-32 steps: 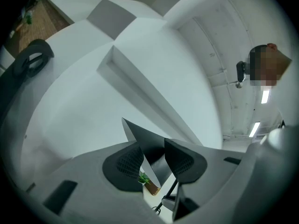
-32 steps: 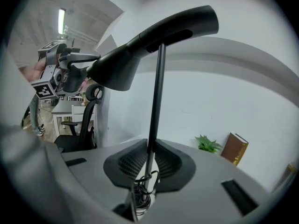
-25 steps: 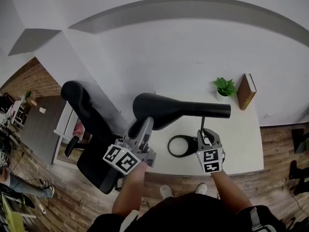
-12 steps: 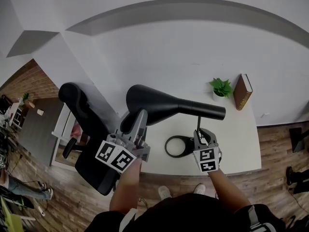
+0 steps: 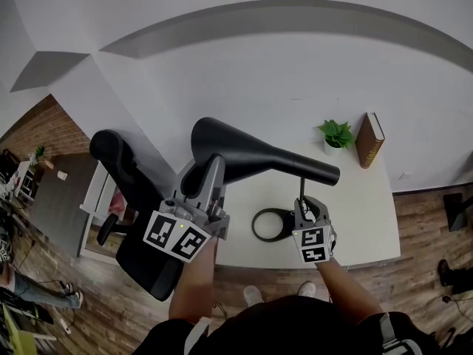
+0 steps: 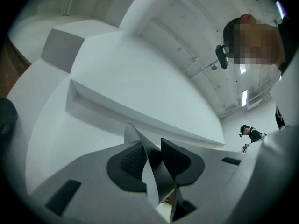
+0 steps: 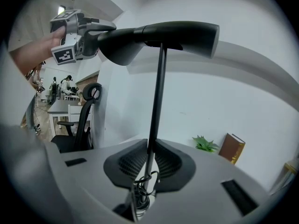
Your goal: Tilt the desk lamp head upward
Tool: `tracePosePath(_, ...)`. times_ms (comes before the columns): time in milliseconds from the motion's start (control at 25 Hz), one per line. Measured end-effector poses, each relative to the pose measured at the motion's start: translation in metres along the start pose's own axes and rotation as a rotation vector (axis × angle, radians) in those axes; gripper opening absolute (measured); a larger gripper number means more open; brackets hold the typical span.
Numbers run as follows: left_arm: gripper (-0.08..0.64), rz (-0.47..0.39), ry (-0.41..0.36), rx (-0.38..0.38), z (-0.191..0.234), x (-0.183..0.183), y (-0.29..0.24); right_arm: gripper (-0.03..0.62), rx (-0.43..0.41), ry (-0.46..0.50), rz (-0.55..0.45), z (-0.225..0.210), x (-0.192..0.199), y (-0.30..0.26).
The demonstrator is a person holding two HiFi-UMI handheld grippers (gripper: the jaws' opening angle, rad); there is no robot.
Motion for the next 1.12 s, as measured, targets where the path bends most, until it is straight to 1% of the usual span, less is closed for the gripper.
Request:
tracePosePath(120,0.087,-0.002,-0.037,0.008,-0.008,-0.005,-0.008,0.04,0.008,0.001,0.012,-0.002,-0.001,-0.001)
tracePosePath(240,0.087,0.022,-0.075,0.022,-0.013,-0.011,-0.014,0.04,0.017,-0.005,0.026,-0.001,-0.001,0.0)
tracePosePath(400,0.086,0.04,-0.102,0.037,-0.018,-0.02,-0.019,0.04,0.025,-0.014,0.023,0.001,-0.004,0.0)
tracePosePath(560,0.084,0.039,-0.096,0.037,-0.017,-0.02,-0.018,0.04,0.027,-0.004,0.025,0.001,-0.003,0.0)
tracePosePath(680,0.083,0.024,-0.067,0.037,-0.015,-0.018,-0.016,0.04,0.043,-0.021,0.025,0.002,-0.003,0.0)
tracePosePath(760,0.081,0.008,-0.054,0.037,-0.014,-0.017,-0.013,0.04,0.053,-0.017,0.029,0.002,-0.004,0.0)
tracePosePath(920,0.086,-0.02,-0.064,0.031,-0.015,-0.015,-0.011,0.044,0.019,0.008,0.048,0.004,-0.005,0.001)
tracePosePath(960,0.098,-0.03,-0.068,0.028,-0.016,-0.015,-0.01,0.061,0.009,0.012,0.059,0.004,-0.005,0.002)
tracePosePath(1040,0.163,-0.046,-0.084,0.019,-0.017,-0.016,-0.005,0.137,0.0,-0.007,0.064,0.003,-0.005,0.005)
tracePosePath(1120,0.192,-0.058,-0.088,0.005,-0.016,-0.016,0.002,0.155,-0.005,-0.045,0.046,-0.001,-0.005,0.01)
Point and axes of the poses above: the fingertips, and each gripper's own axes: y backward along the fingers, z to its left, x out of its underside, the point moved 10 cm from there along y, backward along the fingers, and after that the axes turned 10 degrees about -z, right-handed, at the moved point
